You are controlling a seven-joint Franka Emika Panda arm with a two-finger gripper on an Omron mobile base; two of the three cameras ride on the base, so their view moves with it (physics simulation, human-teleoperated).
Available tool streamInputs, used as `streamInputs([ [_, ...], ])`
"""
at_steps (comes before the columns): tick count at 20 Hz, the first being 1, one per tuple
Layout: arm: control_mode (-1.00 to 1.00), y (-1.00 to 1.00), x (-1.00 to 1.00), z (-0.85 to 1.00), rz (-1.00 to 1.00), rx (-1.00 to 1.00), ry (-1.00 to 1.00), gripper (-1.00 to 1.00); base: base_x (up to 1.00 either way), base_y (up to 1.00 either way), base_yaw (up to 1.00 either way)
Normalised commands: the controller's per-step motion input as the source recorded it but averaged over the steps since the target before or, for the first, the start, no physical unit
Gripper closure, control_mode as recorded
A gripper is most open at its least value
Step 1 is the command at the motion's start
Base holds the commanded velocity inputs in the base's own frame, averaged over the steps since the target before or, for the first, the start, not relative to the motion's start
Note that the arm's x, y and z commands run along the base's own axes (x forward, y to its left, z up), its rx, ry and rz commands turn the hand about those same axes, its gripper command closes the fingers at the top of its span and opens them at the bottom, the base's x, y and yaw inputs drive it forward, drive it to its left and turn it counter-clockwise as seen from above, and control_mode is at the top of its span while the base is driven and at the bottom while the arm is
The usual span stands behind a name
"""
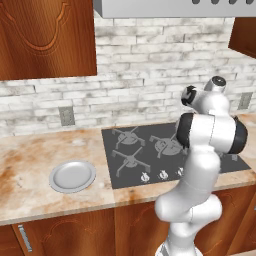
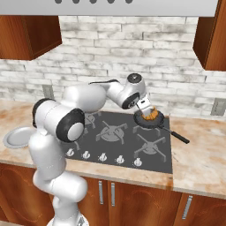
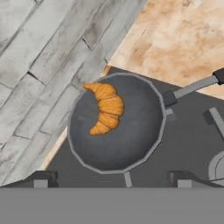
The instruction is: Pick the croissant and place it on the pan. Then turn on the stove to warm the croissant.
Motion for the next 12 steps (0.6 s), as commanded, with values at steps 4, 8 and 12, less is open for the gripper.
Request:
streamInputs([
  [4, -1.0, 0.31, -0.74, 0.35, 0.0, 0.01, 0.07, -1.0, 0.0, 0.0, 0.0],
  [8, -1.0, 0.23, -0.8, 0.26, 0.0, 0.04, 0.02, -1.0, 0.0, 0.0, 0.0],
  [12, -1.0, 0.2, -0.8, 0.17, 0.0, 0.04, 0.0, -1.0, 0.0, 0.0, 0.0],
])
